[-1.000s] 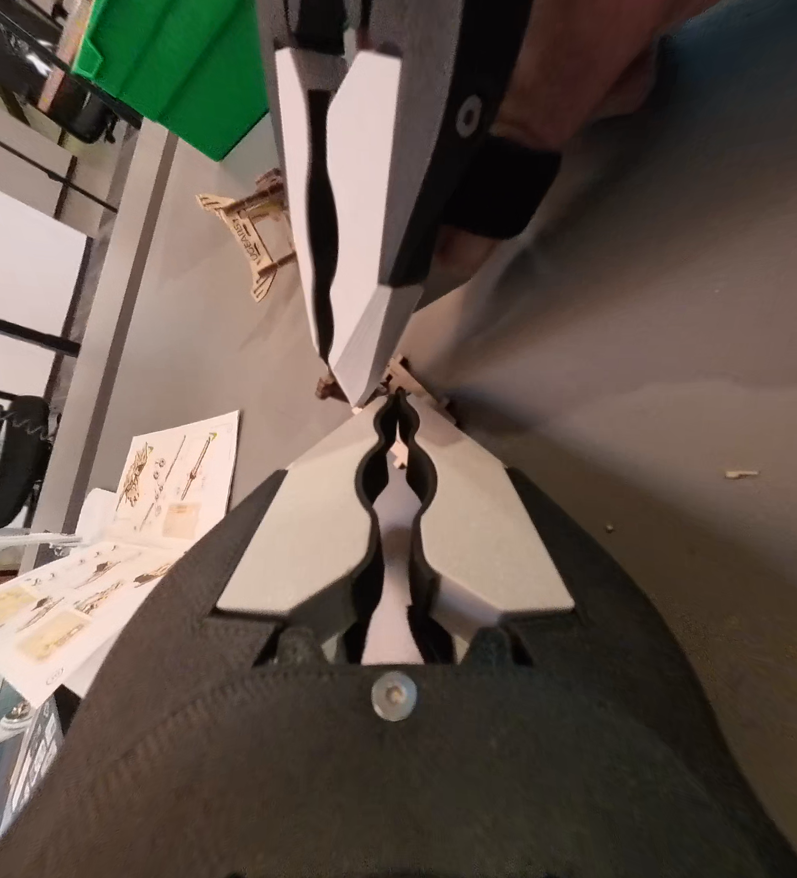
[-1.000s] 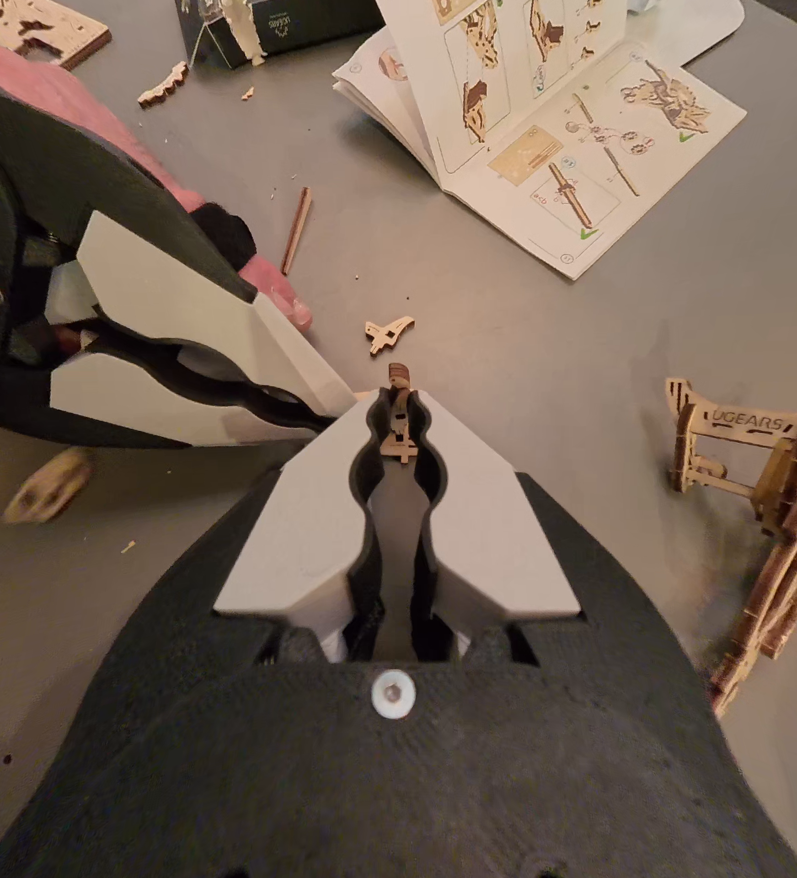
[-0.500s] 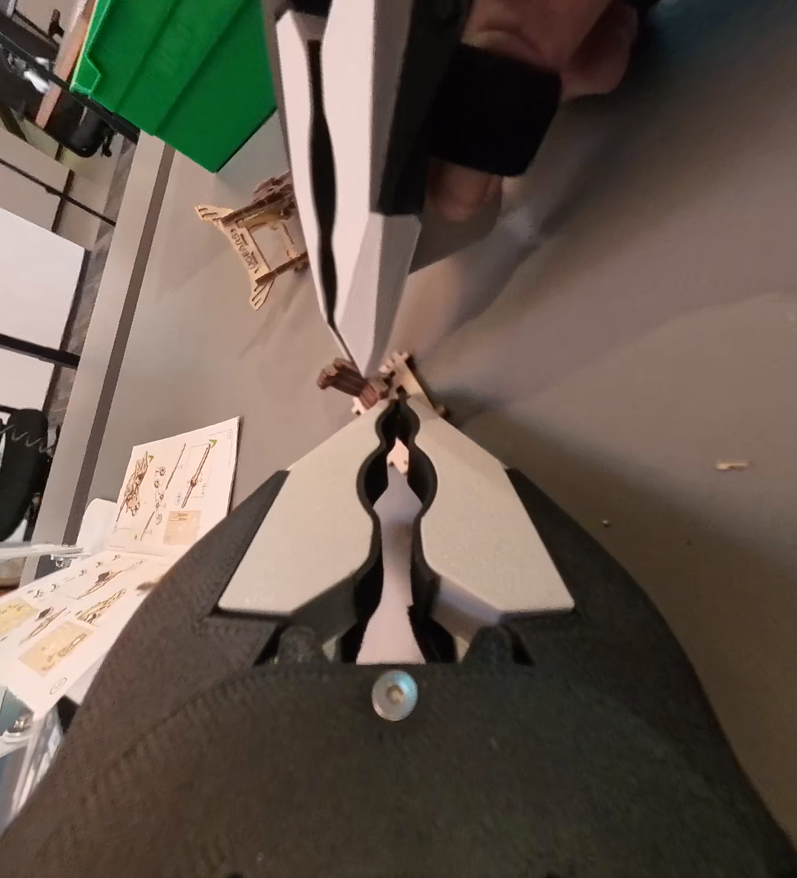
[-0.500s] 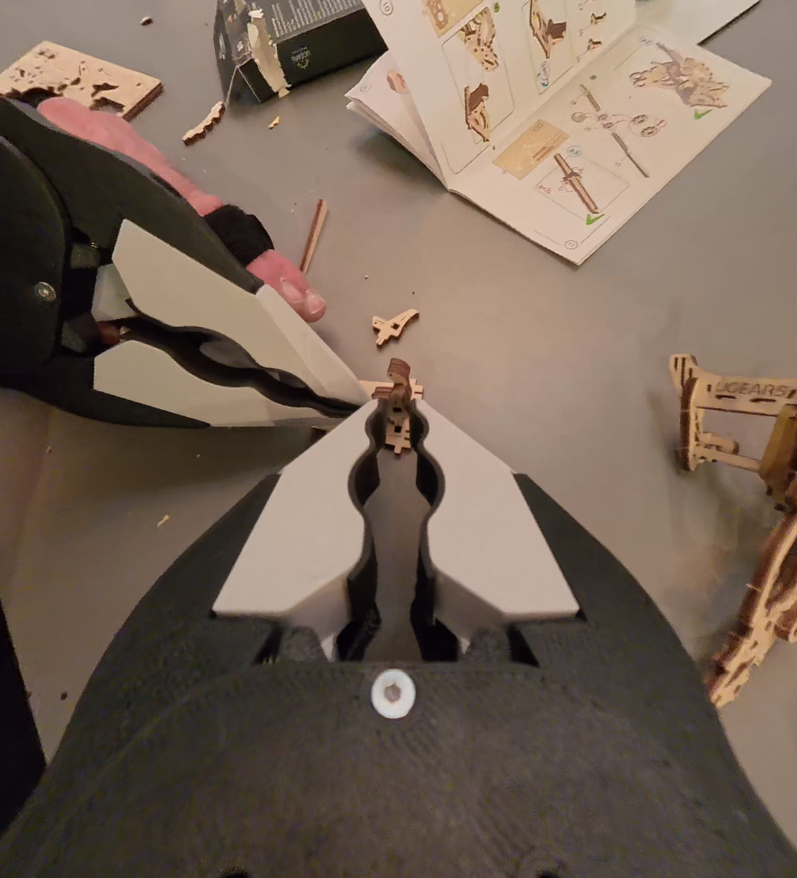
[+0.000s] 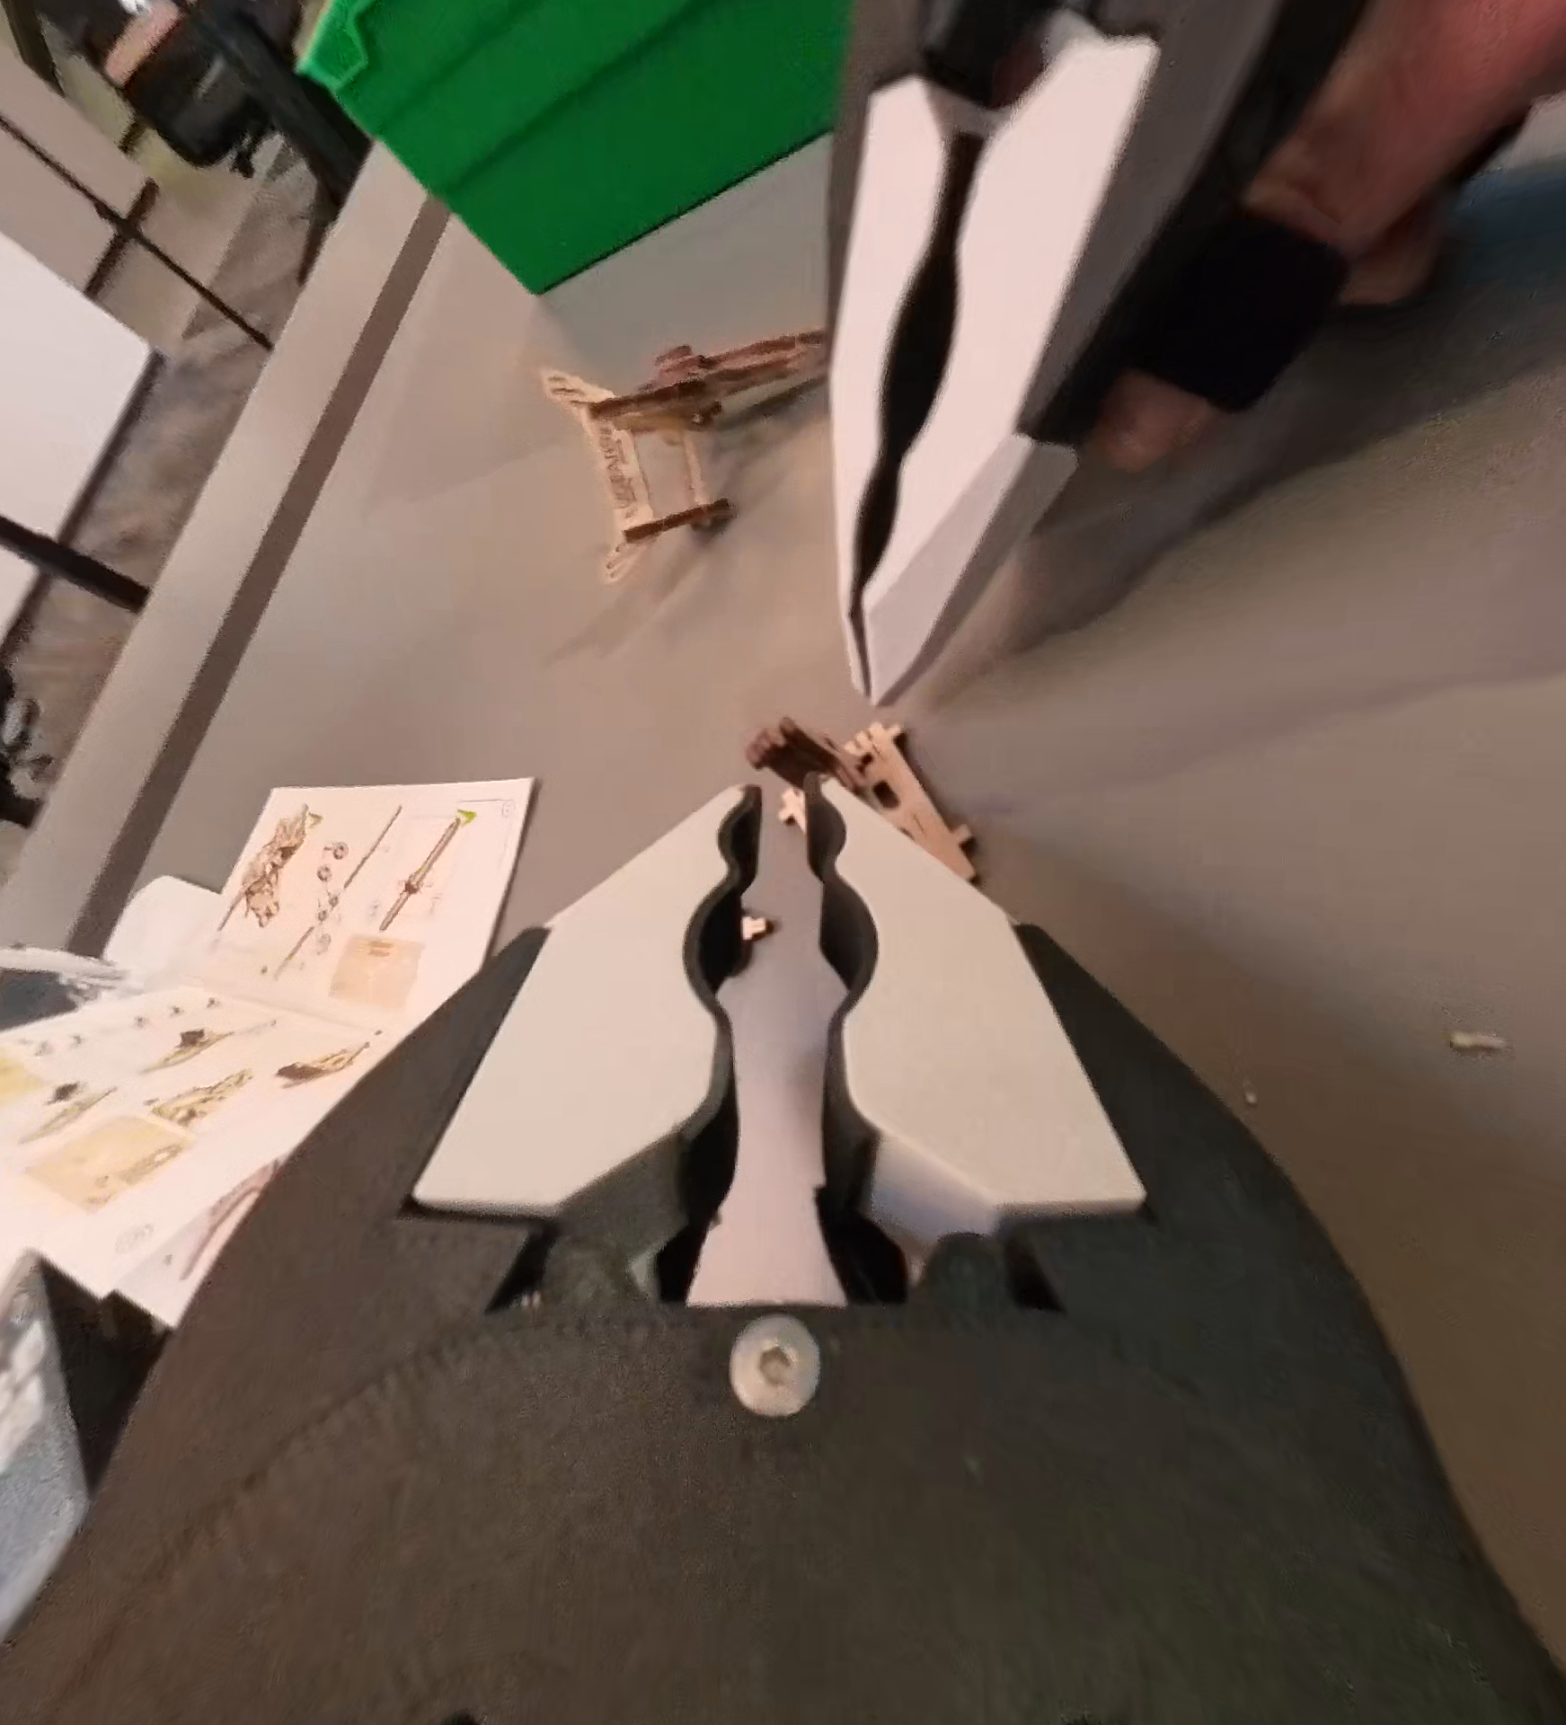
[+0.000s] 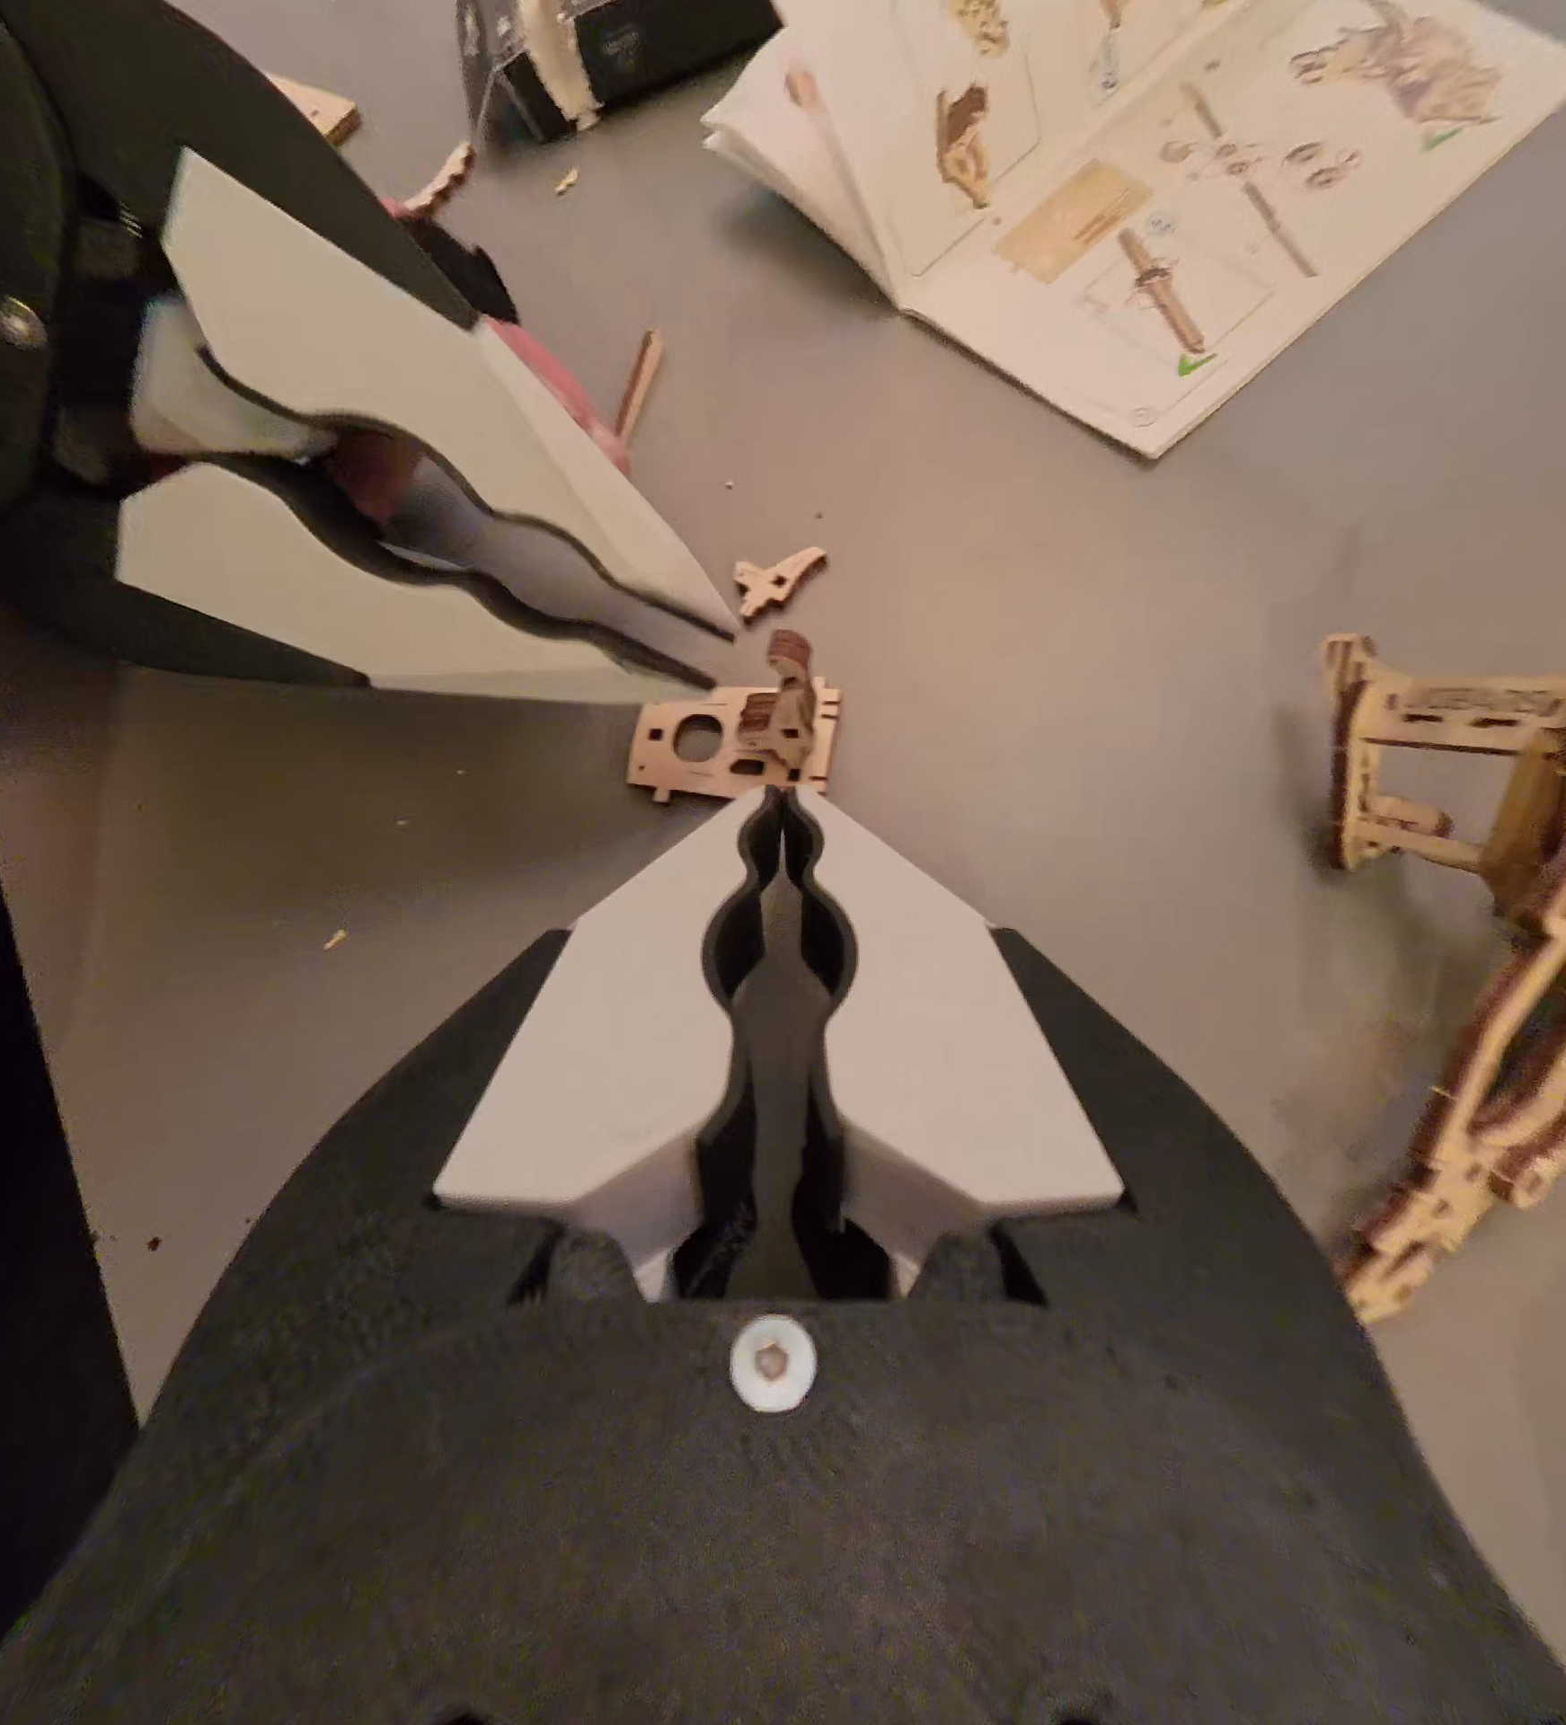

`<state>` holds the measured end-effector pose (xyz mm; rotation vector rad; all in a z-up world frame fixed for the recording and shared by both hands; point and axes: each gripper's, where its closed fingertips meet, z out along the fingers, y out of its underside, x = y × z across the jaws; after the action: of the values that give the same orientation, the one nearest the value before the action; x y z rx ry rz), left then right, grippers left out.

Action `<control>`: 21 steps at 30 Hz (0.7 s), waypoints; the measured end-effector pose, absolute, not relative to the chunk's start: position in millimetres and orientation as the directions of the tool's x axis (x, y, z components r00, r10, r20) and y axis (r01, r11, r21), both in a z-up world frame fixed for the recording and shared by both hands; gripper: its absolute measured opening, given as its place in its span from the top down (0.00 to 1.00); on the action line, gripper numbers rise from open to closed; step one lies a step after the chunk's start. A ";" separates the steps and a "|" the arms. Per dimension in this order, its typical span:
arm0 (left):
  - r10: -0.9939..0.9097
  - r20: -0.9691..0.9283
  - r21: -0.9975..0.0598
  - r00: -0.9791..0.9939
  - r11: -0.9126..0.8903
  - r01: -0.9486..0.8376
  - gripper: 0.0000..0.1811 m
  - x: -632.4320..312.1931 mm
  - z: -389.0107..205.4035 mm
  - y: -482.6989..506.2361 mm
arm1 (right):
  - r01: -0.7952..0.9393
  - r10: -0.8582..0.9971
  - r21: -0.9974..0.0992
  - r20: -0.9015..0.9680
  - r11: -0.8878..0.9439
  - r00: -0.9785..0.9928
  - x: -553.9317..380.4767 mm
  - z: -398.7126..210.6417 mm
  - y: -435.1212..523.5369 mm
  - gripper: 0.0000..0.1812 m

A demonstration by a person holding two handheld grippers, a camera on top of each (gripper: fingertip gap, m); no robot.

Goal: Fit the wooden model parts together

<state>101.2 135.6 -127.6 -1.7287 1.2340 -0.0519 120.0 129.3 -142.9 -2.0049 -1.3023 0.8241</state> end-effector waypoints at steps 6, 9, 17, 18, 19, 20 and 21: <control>-0.755 -0.269 -0.742 0.597 -0.233 -0.629 0.89 104.3 -136.2 147.6 | 0.605 0.927 -0.720 -0.151 -0.341 0.344 120.7 -154.6 134.3 1.00; -0.758 -0.231 -0.723 0.610 -0.286 -0.629 0.90 103.3 -140.8 147.3 | 0.608 0.926 -0.714 -0.158 -0.347 0.343 119.2 -155.8 135.0 1.00; -0.810 -0.208 -0.703 0.549 -0.266 -0.660 0.87 105.9 -138.2 155.3 | 0.623 0.941 -0.712 -0.180 -0.325 0.286 113.8 -155.8 127.6 1.00; -0.832 -0.190 -0.695 0.521 -0.261 -0.670 0.87 108.0 -140.7 153.8 | 0.620 0.941 -0.713 -0.186 -0.328 0.284 113.9 -155.3 127.5 1.00; -0.845 -0.177 -0.693 0.504 -0.257 -0.673 0.88 109.6 -141.5 152.8 | 0.606 0.936 -0.719 -0.198 -0.340 0.291 114.7 -153.5 128.7 1.00; -0.845 -0.183 -0.687 0.502 -0.255 -0.680 0.89 108.7 -141.9 154.4 | 0.591 0.932 -0.726 -0.212 -0.351 0.293 115.3 -151.2 129.3 1.00; -0.848 -0.187 -0.684 0.495 -0.250 -0.686 0.92 108.3 -142.6 155.0 | 0.582 0.929 -0.728 -0.227 -0.362 0.294 116.0 -150.0 129.3 1.00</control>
<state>108.3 155.0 -142.6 -2.0103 1.2585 -0.2842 116.0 129.3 -150.0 -2.0479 -1.3433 0.8766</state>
